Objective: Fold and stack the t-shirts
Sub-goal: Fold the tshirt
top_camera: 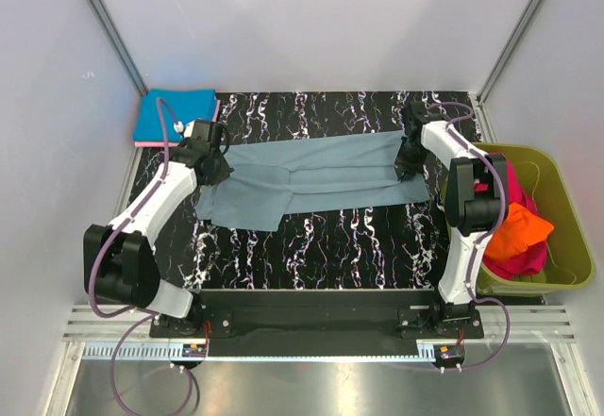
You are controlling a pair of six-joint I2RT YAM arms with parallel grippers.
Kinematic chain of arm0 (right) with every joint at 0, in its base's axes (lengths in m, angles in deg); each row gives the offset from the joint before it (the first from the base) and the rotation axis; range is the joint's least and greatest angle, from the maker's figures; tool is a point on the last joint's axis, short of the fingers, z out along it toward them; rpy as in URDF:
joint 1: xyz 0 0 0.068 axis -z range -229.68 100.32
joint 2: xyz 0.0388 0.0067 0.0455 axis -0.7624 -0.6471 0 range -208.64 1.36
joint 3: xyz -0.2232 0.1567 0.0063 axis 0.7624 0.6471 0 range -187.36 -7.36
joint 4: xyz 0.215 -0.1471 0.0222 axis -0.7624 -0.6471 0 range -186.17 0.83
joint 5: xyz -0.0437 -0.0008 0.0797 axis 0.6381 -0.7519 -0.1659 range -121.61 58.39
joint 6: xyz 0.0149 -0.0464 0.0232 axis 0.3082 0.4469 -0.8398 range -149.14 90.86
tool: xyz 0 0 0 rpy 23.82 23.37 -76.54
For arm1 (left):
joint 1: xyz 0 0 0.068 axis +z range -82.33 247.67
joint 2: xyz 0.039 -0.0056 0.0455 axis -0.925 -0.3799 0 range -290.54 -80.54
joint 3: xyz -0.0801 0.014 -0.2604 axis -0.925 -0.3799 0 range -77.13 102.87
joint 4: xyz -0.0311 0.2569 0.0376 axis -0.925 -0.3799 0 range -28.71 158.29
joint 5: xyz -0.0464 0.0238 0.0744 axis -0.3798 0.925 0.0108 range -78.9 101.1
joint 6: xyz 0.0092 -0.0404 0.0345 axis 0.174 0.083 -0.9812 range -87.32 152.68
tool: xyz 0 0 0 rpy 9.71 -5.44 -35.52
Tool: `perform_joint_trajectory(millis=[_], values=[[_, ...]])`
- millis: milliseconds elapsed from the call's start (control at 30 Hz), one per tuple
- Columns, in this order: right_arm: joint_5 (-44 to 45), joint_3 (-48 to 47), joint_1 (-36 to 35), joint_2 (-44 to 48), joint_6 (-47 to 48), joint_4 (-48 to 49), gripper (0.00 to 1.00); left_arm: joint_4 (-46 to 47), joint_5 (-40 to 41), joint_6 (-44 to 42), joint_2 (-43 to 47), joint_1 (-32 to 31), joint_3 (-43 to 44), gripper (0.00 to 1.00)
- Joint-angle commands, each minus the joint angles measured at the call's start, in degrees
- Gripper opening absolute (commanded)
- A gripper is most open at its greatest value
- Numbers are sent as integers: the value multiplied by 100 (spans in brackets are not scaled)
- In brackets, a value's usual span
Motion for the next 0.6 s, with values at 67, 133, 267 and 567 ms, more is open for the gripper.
perform_joint_trajectory(millis=[67, 133, 267, 567], values=[[219, -433, 88, -190, 108, -242, 13, 420, -23, -228, -227, 181, 369, 0], [237, -564, 105, -295, 108, -268, 14, 455, -31, -246, -376, 268, 440, 0], [245, -793, 158, -480, 135, -365, 14, 499, -128, -290, -630, 374, 651, 0], [70, -1215, 167, -840, 170, -417, 15, 499, -181, -386, -1009, 541, 959, 0]])
